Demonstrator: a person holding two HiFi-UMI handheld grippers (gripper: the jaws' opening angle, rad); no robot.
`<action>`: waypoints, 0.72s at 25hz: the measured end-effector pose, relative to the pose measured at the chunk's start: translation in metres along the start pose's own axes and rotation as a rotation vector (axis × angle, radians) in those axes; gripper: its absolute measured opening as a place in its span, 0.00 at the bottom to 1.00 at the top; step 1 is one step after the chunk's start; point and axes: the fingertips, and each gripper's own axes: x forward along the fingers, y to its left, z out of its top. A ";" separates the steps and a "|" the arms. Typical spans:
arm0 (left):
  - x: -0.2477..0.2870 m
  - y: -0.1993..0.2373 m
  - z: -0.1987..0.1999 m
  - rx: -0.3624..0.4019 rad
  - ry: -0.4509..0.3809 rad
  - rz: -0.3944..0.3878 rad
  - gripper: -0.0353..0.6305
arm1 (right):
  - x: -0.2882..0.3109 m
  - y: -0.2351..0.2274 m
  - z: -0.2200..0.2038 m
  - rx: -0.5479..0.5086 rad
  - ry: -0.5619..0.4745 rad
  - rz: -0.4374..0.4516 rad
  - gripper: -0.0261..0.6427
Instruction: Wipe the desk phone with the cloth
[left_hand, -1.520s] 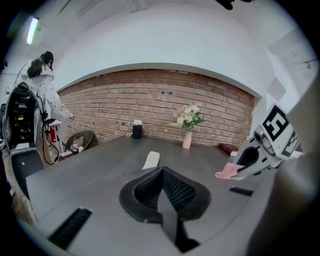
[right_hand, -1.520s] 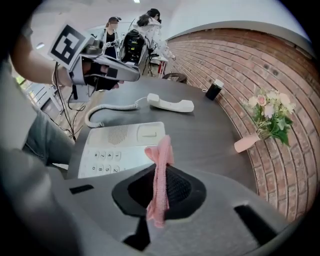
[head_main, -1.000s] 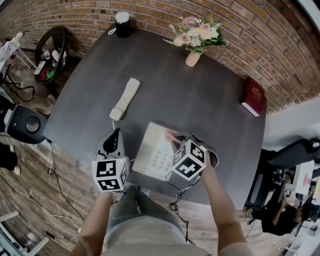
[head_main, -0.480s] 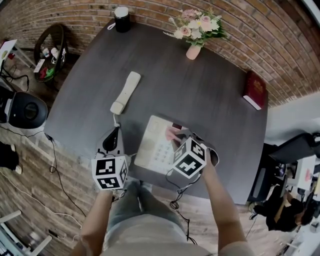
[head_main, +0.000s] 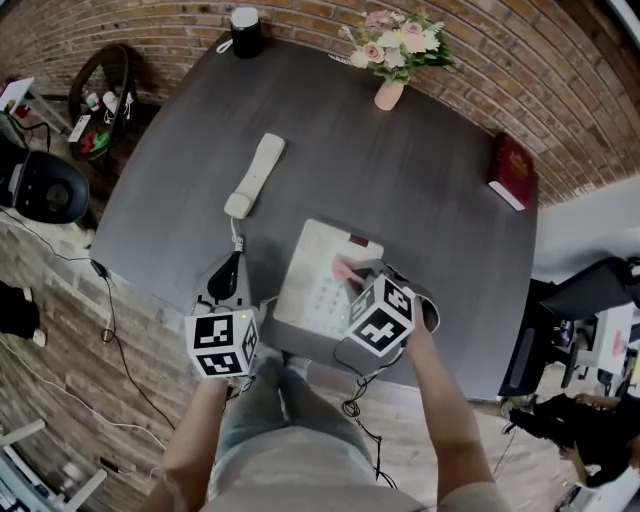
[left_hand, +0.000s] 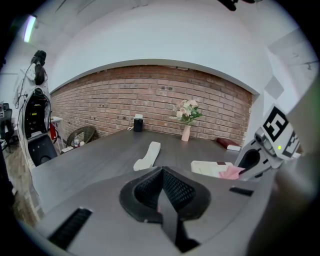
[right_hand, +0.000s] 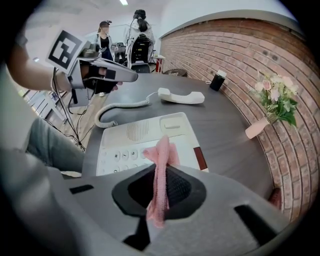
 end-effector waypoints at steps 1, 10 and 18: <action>-0.001 0.000 -0.001 0.000 0.000 -0.001 0.05 | 0.000 0.003 0.000 0.001 0.001 0.003 0.07; -0.014 0.003 -0.011 -0.002 0.009 -0.005 0.05 | -0.001 0.020 -0.004 0.005 0.007 0.012 0.07; -0.027 0.006 -0.019 -0.004 0.011 -0.006 0.05 | -0.001 0.042 -0.008 0.004 0.015 0.028 0.07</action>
